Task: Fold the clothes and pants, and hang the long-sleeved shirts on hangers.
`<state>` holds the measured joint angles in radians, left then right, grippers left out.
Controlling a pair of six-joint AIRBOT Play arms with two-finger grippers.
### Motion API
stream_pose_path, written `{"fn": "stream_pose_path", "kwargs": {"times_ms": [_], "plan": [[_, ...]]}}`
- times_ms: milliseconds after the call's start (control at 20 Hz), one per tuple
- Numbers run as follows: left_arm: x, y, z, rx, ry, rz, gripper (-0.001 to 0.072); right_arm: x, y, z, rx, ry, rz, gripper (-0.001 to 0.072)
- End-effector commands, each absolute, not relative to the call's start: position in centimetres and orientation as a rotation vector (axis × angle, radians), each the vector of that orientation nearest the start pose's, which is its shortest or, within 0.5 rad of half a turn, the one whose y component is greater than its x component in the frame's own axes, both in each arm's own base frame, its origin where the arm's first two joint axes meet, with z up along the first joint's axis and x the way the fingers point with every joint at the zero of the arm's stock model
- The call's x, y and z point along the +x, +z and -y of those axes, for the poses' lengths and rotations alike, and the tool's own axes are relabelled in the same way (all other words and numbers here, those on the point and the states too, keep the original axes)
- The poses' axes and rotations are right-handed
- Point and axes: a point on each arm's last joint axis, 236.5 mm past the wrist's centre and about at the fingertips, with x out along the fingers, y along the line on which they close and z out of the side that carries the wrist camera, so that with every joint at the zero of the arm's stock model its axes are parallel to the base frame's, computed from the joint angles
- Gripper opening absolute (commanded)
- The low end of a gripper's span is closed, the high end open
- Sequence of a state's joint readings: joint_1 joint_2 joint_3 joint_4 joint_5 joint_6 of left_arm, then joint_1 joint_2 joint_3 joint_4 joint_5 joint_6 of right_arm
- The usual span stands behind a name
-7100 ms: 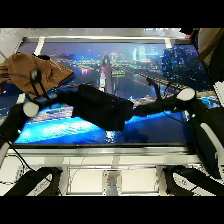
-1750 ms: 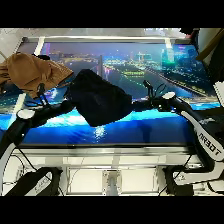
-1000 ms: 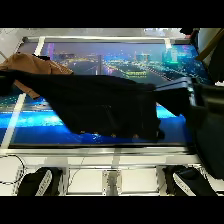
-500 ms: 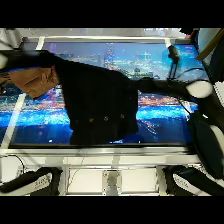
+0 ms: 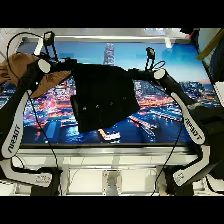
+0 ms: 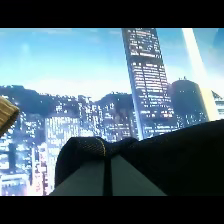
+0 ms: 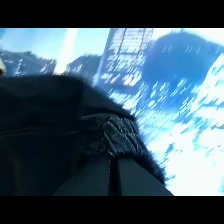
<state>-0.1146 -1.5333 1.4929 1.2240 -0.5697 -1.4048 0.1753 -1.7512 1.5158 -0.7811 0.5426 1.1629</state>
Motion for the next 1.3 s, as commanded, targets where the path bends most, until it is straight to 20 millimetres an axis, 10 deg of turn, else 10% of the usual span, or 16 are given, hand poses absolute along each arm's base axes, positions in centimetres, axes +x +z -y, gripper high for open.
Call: {"fn": "stream_pose_path", "kwargs": {"times_ms": [0, 200, 700, 1150, 1250], "plan": [[54.3, 14.4, 10.1, -0.042, -0.253, -0.607, 0.0016, 57.8, 3.6, -16.2, 0.239, 0.456, -0.776, 0.0024], [46.5, 15.9, 11.2, 0.044, -0.322, -0.771, 0.0016, 52.5, 4.4, -13.5, 0.137, 0.511, -0.958, 0.0024], [28.0, 2.1, 13.6, 0.034, -0.318, -1.141, 0.0016, 37.9, -4.9, -11.8, 0.125, 0.475, -1.289, 0.0024], [24.8, -5.1, 14.6, 0.003, -0.287, -1.262, 0.0018, 34.9, -7.4, -12.2, 0.148, 0.487, -1.383, 0.0029], [24.8, -5.2, 14.6, 0.000, -0.286, -1.267, 0.0071, 32.3, -7.2, -12.4, 0.157, 0.534, -1.482, 0.0320]]}}
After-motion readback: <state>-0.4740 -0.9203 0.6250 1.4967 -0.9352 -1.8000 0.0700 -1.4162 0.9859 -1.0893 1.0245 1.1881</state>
